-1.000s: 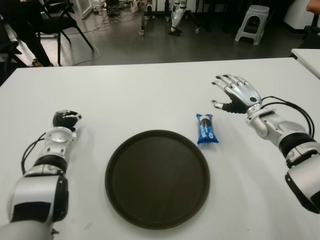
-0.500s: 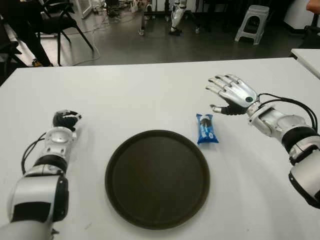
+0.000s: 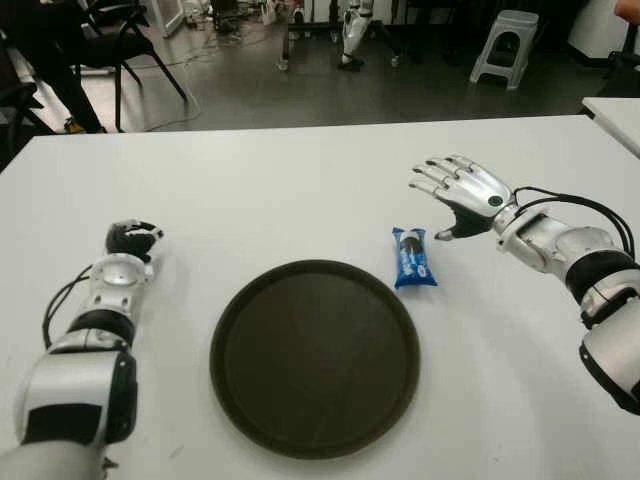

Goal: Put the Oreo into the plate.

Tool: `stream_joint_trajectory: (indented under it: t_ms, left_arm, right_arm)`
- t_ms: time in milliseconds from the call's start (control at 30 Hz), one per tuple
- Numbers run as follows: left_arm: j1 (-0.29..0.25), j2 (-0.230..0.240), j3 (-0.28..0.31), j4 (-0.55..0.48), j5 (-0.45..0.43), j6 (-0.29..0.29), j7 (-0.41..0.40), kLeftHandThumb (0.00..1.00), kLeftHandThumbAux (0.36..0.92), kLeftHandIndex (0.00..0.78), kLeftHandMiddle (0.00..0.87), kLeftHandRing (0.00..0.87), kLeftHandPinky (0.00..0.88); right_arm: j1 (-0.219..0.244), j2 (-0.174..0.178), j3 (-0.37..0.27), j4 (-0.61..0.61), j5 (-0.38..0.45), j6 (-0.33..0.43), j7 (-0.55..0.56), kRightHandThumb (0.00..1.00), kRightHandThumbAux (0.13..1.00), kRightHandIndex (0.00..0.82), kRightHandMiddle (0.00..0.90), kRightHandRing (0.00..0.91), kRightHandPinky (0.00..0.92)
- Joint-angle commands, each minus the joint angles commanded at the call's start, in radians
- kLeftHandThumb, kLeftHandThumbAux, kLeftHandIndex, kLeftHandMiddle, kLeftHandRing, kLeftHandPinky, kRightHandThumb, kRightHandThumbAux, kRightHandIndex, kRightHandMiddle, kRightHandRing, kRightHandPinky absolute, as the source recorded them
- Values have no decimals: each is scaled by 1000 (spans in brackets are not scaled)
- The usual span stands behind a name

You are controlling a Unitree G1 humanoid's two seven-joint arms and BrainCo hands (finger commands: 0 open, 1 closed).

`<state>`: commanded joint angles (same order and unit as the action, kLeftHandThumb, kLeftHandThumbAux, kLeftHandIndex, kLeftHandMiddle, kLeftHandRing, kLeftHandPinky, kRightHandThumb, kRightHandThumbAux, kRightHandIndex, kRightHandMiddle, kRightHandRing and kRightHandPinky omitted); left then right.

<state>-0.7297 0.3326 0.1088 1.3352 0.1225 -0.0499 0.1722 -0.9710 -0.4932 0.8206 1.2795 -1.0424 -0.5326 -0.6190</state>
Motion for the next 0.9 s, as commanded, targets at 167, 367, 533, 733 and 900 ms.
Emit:
stream_joint_trajectory:
  t_ms: [167, 367, 533, 733, 900]
  left_arm:
    - [-1, -1, 9, 0, -6, 1, -1, 688, 714, 417, 182, 144, 84]
    - [1, -3, 16, -1, -6, -6, -1, 692, 712, 419, 172, 123, 65]
    - [2, -5, 20, -2, -5, -9, -2, 692, 712, 419, 170, 120, 61]
    - [0, -6, 18, -3, 1, -7, 0, 691, 712, 420, 190, 133, 55]
    - [0, -6, 17, -4, 2, -6, 1, 689, 712, 419, 195, 134, 48]
  right_arm:
    - [-5, -6, 21, -7, -27, -3, -15, 1, 720, 0, 0, 0, 0]
    - [-23, -13, 74, -10, -82, 8, -12, 0, 729, 0, 0, 0, 0]
    - [-30, -15, 101, -9, -107, 14, -26, 0, 723, 0, 0, 0, 0]
    - [-42, -21, 139, -14, -144, 11, -51, 0, 729, 0, 0, 0, 0]
    - [-57, -24, 159, -13, -160, -9, -44, 0, 720, 0, 0, 0, 0]
